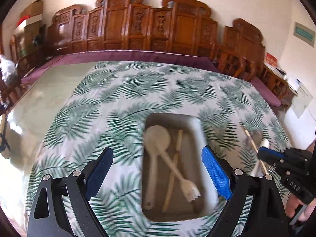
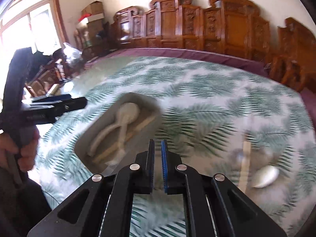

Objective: Organize utensils
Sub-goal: 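Move the white fork over the grey tray and open the right gripper, then reach the right gripper back to the pile and grasp a wooden chopstick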

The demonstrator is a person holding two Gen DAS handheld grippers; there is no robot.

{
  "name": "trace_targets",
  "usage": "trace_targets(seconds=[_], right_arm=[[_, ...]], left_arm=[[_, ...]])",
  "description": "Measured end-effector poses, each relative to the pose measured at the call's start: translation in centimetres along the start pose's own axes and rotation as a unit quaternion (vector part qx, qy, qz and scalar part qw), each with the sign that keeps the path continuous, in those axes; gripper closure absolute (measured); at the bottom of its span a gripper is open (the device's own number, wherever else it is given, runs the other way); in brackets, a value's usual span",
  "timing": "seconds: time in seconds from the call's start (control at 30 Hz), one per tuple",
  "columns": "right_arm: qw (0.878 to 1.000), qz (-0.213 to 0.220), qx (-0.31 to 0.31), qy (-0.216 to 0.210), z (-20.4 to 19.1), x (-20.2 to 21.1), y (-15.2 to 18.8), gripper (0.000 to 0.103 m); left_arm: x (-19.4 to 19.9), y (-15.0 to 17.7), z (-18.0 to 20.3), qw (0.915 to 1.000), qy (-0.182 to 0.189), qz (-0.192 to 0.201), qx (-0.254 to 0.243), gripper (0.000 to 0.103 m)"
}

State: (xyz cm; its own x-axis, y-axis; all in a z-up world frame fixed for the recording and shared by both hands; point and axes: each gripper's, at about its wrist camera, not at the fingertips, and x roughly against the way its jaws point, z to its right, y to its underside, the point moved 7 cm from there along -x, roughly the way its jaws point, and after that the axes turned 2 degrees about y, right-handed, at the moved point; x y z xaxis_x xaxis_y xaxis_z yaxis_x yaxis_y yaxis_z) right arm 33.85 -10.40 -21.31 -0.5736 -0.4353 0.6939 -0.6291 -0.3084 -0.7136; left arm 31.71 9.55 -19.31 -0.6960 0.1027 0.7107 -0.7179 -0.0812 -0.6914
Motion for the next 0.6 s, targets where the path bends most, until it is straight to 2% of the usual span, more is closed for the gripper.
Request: trace_targets(seconds=[0.1, 0.17, 0.33, 0.6], right_arm=[[0.999, 0.007, 0.000, 0.039, 3.1, 2.0, 1.1, 0.093], [0.998, 0.013, -0.004, 0.062, 5.3, 3.1, 1.9, 0.086], [0.994, 0.022, -0.037, 0.101, 9.9, 4.5, 3.9, 0.086], [0.992, -0.010, -0.067, 0.102, 13.8, 2.6, 6.9, 0.086]], left_arm=[[-0.3, 0.0, 2.6, 0.9997, 0.013, 0.004, -0.019, 0.011], [-0.6, 0.3, 4.1, 0.9993, 0.022, 0.004, -0.030, 0.010], [-1.3, 1.0, 6.8, 0.9986, 0.032, 0.002, -0.043, 0.010], [-2.2, 2.4, 9.9, 0.9973, 0.052, -0.009, -0.052, 0.010]])
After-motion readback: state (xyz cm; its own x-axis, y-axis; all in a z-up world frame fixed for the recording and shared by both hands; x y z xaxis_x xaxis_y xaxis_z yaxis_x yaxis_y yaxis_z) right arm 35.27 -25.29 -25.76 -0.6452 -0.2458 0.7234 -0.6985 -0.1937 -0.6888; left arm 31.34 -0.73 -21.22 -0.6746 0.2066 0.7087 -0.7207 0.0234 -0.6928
